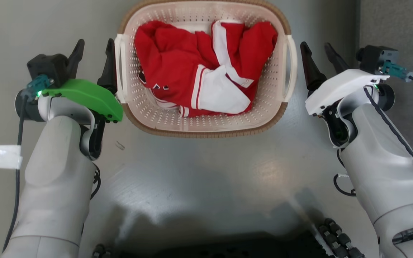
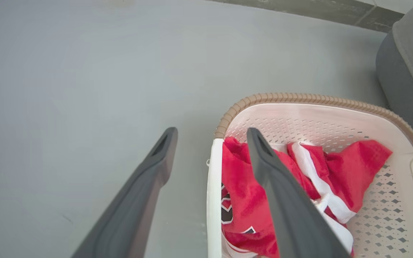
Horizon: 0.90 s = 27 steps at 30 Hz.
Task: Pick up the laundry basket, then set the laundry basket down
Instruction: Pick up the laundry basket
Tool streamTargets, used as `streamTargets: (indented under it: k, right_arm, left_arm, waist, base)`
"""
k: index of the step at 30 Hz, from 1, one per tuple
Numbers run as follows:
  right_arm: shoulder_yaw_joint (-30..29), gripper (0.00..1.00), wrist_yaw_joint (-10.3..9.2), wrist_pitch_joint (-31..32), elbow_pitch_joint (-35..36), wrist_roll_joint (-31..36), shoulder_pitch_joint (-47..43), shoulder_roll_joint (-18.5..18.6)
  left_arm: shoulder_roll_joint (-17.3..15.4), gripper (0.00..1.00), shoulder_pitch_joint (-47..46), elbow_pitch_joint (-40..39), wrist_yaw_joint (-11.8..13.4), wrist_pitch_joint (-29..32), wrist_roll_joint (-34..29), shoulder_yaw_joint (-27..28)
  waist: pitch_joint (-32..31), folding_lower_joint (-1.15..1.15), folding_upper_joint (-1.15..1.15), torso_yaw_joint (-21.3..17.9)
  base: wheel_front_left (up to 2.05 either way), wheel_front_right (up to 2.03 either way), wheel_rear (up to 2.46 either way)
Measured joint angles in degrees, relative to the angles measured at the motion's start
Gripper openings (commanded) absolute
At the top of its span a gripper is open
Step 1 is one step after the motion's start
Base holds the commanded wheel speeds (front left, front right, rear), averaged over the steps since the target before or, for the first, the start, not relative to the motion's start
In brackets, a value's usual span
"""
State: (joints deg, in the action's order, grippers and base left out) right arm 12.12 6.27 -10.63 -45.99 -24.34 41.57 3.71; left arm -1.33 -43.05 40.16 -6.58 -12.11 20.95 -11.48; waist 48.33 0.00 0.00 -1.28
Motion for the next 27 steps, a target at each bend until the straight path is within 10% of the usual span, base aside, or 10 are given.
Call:
streamTargets:
  k: [27]
  right_arm:
    - [11.39,1.00,0.80,0.99,-6.03,-7.61,7.60,-0.01]
  left_arm:
    - [0.16,1.00,-8.71,11.24,-0.49,2.99,4.00,-7.33]
  waist:
    - [8.59,0.00,0.00,-0.12]
  base:
    - [0.00,0.00,0.00]
